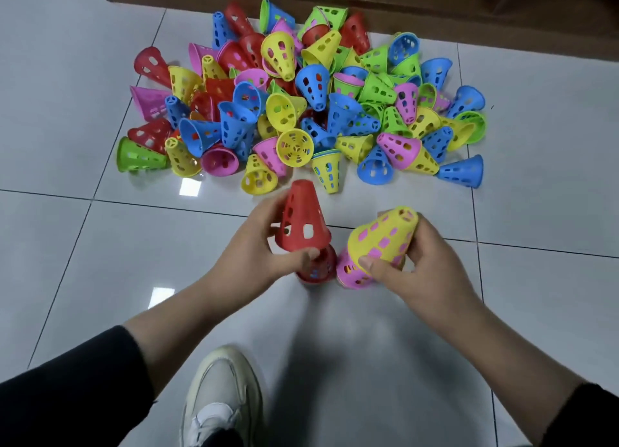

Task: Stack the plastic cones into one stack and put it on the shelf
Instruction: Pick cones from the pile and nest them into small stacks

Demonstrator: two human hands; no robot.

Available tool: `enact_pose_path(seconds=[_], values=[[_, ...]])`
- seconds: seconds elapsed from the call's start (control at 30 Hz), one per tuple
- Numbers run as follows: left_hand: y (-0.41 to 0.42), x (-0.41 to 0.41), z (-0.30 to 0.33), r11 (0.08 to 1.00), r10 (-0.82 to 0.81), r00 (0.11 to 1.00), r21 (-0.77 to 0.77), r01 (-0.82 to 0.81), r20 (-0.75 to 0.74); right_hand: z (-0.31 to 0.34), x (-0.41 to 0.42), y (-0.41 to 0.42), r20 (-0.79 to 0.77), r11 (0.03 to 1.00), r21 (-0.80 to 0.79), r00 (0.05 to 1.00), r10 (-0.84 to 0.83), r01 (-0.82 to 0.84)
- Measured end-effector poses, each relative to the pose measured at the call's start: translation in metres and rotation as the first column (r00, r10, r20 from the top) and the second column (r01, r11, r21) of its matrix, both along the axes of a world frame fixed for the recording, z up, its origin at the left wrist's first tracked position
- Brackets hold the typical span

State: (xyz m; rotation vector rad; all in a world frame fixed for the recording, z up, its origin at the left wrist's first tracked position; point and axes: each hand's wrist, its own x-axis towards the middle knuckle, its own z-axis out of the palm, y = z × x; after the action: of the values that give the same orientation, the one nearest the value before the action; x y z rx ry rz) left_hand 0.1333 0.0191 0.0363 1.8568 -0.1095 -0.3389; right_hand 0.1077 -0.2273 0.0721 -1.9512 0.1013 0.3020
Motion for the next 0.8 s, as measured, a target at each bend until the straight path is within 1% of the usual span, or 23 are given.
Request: enact_pose_path(seconds=[0.07, 0.1, 0.17, 0.2, 0.27, 0.33, 0.4, 0.47, 0.53, 0.63, 0.7, 0.77, 0.8], values=[[0.0, -0.012, -0.01, 0.995, -0.066, 0.994, 0.086, 0.059, 0.083, -0.013, -0.008, 0.002, 0.072, 0.985, -0.165, 0.996, 0.062, -0.049], [-0.001, -0.017, -0.016, 0.987, -0.105, 0.988, 0.129, 0.091, 0.112, -0.02, -0.012, 0.003, 0.084, 0.97, -0.232, 0.992, 0.09, -0.069], [-0.006, -0.025, -0.028, 0.966, -0.17, 0.976, 0.219, 0.137, 0.135, -0.034, -0.018, 0.002, 0.056, 0.95, -0.299, 0.992, 0.112, -0.091], [-0.011, -0.028, -0.032, 0.954, -0.179, 0.974, 0.264, 0.139, 0.136, -0.04, -0.02, 0.002, 0.03, 0.944, -0.314, 0.992, 0.119, -0.103], [-0.019, -0.029, -0.035, 0.934, -0.148, 0.98, 0.345, 0.095, 0.133, -0.05, -0.021, 0.0, -0.011, 0.928, -0.347, 0.99, 0.139, -0.134], [-0.021, -0.025, -0.036, 0.913, -0.125, 0.987, 0.401, 0.074, 0.103, -0.052, -0.02, -0.001, -0.043, 0.926, -0.351, 0.99, 0.133, -0.139], [-0.018, -0.021, -0.037, 0.889, -0.18, 0.979, 0.441, 0.121, 0.092, -0.049, -0.018, 0.0, -0.051, 0.941, -0.315, 0.992, 0.112, -0.122], [-0.009, -0.02, -0.04, 0.882, -0.219, 0.97, 0.445, 0.151, 0.104, -0.048, -0.014, -0.002, 0.0, 0.967, -0.248, 0.998, 0.064, -0.062], [0.004, -0.019, -0.043, 0.895, -0.167, 0.976, 0.437, 0.091, 0.14, -0.047, -0.003, -0.004, 0.051, 0.978, -0.21, 0.999, -0.007, 0.018], [0.023, -0.003, -0.051, 0.866, -0.035, 0.972, 0.492, -0.087, 0.234, -0.045, 0.034, -0.004, 0.05, 0.962, -0.266, 0.997, -0.051, 0.062], [0.033, 0.018, -0.055, 0.827, 0.035, 0.97, 0.537, -0.163, 0.24, -0.045, 0.063, -0.001, 0.003, 0.949, -0.314, 1.0, -0.02, 0.02], [0.04, 0.043, -0.056, 0.8, 0.109, 0.977, 0.567, -0.196, 0.184, -0.05, 0.09, 0.007, -0.074, 0.935, -0.351, 0.997, 0.03, -0.054], [0.041, 0.056, -0.055, 0.79, 0.174, 0.975, 0.571, -0.224, 0.141, -0.054, 0.101, 0.012, -0.109, 0.924, -0.372, 0.992, 0.056, -0.093]])
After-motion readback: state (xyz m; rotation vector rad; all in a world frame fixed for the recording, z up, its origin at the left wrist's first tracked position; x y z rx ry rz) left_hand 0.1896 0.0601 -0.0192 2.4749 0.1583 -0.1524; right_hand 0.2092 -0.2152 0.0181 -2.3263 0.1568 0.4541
